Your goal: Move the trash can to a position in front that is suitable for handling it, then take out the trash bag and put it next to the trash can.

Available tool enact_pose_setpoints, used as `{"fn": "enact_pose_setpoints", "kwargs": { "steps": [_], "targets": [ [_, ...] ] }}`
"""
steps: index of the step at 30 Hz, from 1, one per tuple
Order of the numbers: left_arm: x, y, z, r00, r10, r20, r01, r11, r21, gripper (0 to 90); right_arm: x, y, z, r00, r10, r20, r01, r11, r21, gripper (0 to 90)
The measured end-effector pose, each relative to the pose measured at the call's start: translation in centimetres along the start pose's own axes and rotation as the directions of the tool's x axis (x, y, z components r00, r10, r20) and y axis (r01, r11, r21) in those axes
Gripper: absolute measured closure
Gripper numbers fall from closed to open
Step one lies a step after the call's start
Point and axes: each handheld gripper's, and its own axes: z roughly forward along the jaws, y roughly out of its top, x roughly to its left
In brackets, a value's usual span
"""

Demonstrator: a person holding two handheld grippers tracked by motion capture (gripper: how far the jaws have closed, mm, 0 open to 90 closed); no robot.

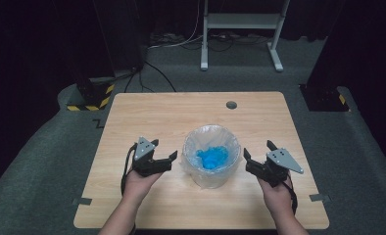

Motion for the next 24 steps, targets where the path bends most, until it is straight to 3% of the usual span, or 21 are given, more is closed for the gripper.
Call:
{"fn": "enact_pose_setpoints", "kwargs": {
  "steps": [3, 8, 11, 15, 19, 21, 22, 24],
  "targets": [
    [-0.6, 0.6, -0.6, 0.9998, 0.019, 0.006, -0.018, 0.9968, -0.078, 15.2, 0.2, 0.5, -0.5, 0.9999, -0.002, -0.01, 0.002, 0.999, -0.042, 14.0],
    [-1.6, 1.3, -1.0, 0.9996, 0.026, 0.005, -0.025, 0.9873, -0.157, 14.8, 0.5, 1.2, -1.1, 0.9996, -0.024, -0.013, 0.022, 0.993, -0.12, 14.0],
    [-2.4, 1.7, -1.1, 0.9996, 0.028, -0.004, -0.028, 0.9755, -0.218, 14.8, 0.7, 1.5, -1.3, 0.9991, -0.027, -0.033, 0.021, 0.988, -0.152, 14.0],
    [-3.4, 1.8, -0.7, 0.9994, -0.006, 0.035, 0.014, 0.9765, -0.215, 14.4, 1.6, 1.8, -1.4, 0.9977, -0.045, -0.052, 0.035, 0.983, -0.182, 16.5],
    [-4.6, 1.7, 0.0, 0.9986, 0.024, 0.047, -0.015, 0.9837, -0.179, 14.9, 2.7, 1.8, -1.1, 0.9964, -0.069, -0.049, 0.058, 0.981, -0.185, 28.4],
    [-5.1, 1.6, 0.3, 0.9979, 0.017, 0.063, -0.006, 0.9862, -0.165, 19.3, 3.2, 1.8, -0.9, 0.9958, -0.076, -0.052, 0.066, 0.984, -0.165, 36.0],
    [-5.3, 1.6, 0.3, 0.9983, 0.014, 0.057, -0.005, 0.9871, -0.16, 27.0, 3.5, 1.7, -0.8, 0.9959, -0.075, -0.05, 0.067, 0.986, -0.151, 38.9],
    [-5.5, 1.7, 0.4, 0.9986, 0.014, 0.05, -0.006, 0.9884, -0.152, 29.6, 3.8, 1.6, -0.6, 0.9959, -0.072, -0.055, 0.064, 0.989, -0.136, 44.2]
  ]
}}
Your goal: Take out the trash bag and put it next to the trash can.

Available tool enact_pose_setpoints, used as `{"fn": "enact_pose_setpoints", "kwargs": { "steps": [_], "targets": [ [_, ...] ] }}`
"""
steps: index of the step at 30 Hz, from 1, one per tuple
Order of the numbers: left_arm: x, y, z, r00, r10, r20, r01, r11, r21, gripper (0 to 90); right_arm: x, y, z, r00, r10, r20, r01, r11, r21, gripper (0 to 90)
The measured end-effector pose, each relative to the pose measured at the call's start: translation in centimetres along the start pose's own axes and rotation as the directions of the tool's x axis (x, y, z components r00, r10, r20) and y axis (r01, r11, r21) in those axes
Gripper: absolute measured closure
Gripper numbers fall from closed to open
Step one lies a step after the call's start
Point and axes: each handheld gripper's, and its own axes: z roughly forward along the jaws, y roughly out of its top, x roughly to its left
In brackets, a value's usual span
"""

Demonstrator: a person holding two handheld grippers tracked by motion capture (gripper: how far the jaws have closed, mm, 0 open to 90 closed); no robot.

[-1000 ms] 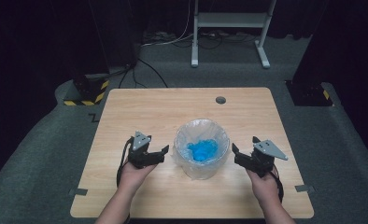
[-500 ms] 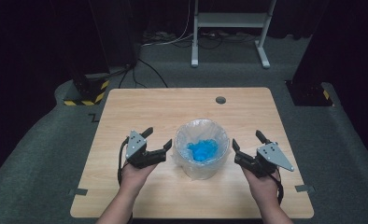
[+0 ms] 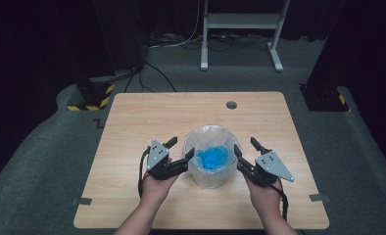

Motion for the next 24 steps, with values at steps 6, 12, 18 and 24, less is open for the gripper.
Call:
{"fn": "enact_pose_setpoints", "kwargs": {
  "steps": [6, 12, 18, 24],
  "targets": [
    [-0.3, -0.1, 0.1, 0.9995, -0.022, -0.024, 0.022, 0.9997, 0.005, 50.6, 0.3, 0.1, 0.4, 0.9993, 0.036, -0.01, -0.036, 0.998, 0.043, 59.9],
    [-0.2, -0.4, 0.5, 0.9974, -0.047, -0.055, 0.049, 0.9983, 0.033, 55.2, 0.6, 0.0, 0.9, 0.9992, 0.038, -0.012, -0.037, 0.997, 0.073, 64.9],
    [0.0, -0.6, 0.8, 0.9964, -0.075, -0.038, 0.077, 0.9959, 0.047, 59.2, 0.6, -0.3, 1.2, 0.9989, 0.046, -0.008, -0.045, 0.993, 0.11, 67.3],
    [-0.2, -0.6, 0.9, 0.9961, -0.082, -0.033, 0.083, 0.9954, 0.048, 65.4, 0.6, -0.3, 1.2, 0.9991, 0.038, -0.02, -0.035, 0.993, 0.112, 73.2]
  ]
}}
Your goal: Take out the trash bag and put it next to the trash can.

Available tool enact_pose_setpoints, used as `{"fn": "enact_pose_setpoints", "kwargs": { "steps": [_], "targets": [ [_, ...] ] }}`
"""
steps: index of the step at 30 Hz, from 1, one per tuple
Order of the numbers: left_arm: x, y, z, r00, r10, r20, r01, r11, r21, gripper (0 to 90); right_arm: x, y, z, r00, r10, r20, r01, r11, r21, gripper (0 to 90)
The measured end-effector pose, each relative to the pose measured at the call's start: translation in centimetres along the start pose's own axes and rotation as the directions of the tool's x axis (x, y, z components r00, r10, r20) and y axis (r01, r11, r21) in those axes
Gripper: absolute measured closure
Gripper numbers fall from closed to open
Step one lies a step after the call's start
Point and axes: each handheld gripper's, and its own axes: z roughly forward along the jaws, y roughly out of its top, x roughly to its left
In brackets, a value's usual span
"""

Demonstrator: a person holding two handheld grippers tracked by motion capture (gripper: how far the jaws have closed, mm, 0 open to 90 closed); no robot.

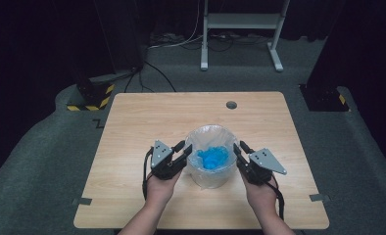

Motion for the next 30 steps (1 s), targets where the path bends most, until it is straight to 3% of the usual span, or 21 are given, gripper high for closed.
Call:
{"fn": "enact_pose_setpoints", "kwargs": {
  "steps": [3, 13, 22, 26, 30],
  "targets": [
    [0.0, -0.1, 0.0, 0.9996, -0.03, 0.0, 0.03, 0.9995, -0.003, 66.6, 0.2, 0.0, -0.2, 1.0, -0.001, 0.002, 0.001, 1.0, 0.008, 74.2],
    [0.2, 0.2, -0.5, 0.9996, -0.007, -0.026, 0.006, 0.9998, -0.021, 81.9, 0.1, 0.3, -0.2, 0.9994, -0.001, 0.034, 0.001, 1.0, -0.003, 89.8],
    [0.2, 0.5, -0.9, 0.9996, 0.011, -0.027, -0.012, 0.9989, -0.045, 88.1, 0.7, 0.6, -0.6, 0.9984, -0.038, 0.042, 0.039, 0.999, -0.034, 90.0],
    [0.0, 0.8, -1.0, 0.9999, -0.003, -0.016, 0.002, 0.9977, -0.068, 88.5, 1.0, 0.7, -0.9, 0.9981, -0.043, 0.044, 0.046, 0.997, -0.054, 90.0],
    [-0.5, 1.2, -1.1, 0.9998, 0.02, -0.005, -0.021, 0.9962, -0.085, 88.7, 1.2, 0.8, -1.2, 0.9974, -0.057, 0.045, 0.06, 0.996, -0.065, 90.0]
  ]
}}
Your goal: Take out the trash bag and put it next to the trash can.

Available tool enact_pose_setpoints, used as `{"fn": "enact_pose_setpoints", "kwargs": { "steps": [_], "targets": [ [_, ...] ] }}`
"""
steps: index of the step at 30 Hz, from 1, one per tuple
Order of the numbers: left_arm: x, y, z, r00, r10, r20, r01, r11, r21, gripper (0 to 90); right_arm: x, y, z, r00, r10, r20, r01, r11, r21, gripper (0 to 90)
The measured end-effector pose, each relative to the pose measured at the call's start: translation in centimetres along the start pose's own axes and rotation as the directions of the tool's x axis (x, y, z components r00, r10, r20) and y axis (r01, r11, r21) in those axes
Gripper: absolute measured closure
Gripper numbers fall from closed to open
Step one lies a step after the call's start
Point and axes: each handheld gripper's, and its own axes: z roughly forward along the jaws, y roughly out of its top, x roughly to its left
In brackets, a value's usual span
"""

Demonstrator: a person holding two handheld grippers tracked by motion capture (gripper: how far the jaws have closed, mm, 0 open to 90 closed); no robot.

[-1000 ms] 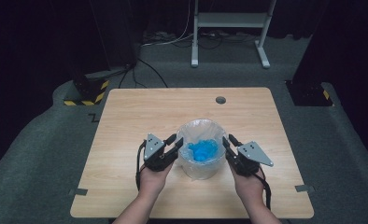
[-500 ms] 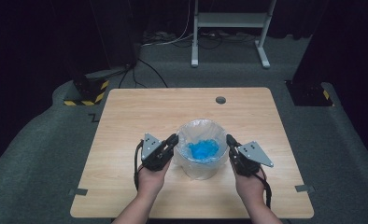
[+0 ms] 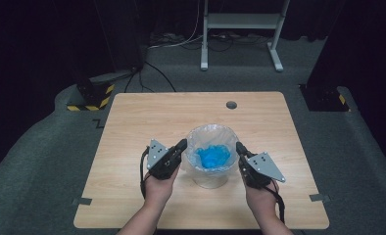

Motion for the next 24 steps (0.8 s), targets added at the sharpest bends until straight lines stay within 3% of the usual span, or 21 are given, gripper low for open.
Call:
{"fn": "enact_pose_setpoints", "kwargs": {
  "steps": [16, 19, 22, 24],
  "targets": [
    [0.1, 1.5, -0.8, 0.9994, -0.007, 0.033, 0.01, 0.9946, -0.104, 89.0, -1.5, 1.7, -1.2, 0.9986, 0.014, 0.05, -0.01, 0.997, -0.077, 90.0],
    [0.2, 1.5, -1.0, 0.9994, -0.012, 0.033, 0.015, 0.9951, -0.098, 89.0, -1.2, 2.1, -1.3, 0.9977, 0.028, 0.062, -0.021, 0.995, -0.101, 90.0],
    [0.3, 1.1, -1.2, 0.9994, 0.0, 0.035, 0.003, 0.9972, -0.074, 88.9, 0.1, 2.2, -1.0, 0.9981, -0.02, 0.059, 0.026, 0.994, -0.103, 90.0],
    [0.4, 0.8, -1.2, 0.9993, 0.002, 0.037, 0.0, 0.9983, -0.058, 88.9, 0.9, 2.3, -0.7, 0.999, -0.018, 0.042, 0.022, 0.995, -0.095, 90.0]
  ]
}}
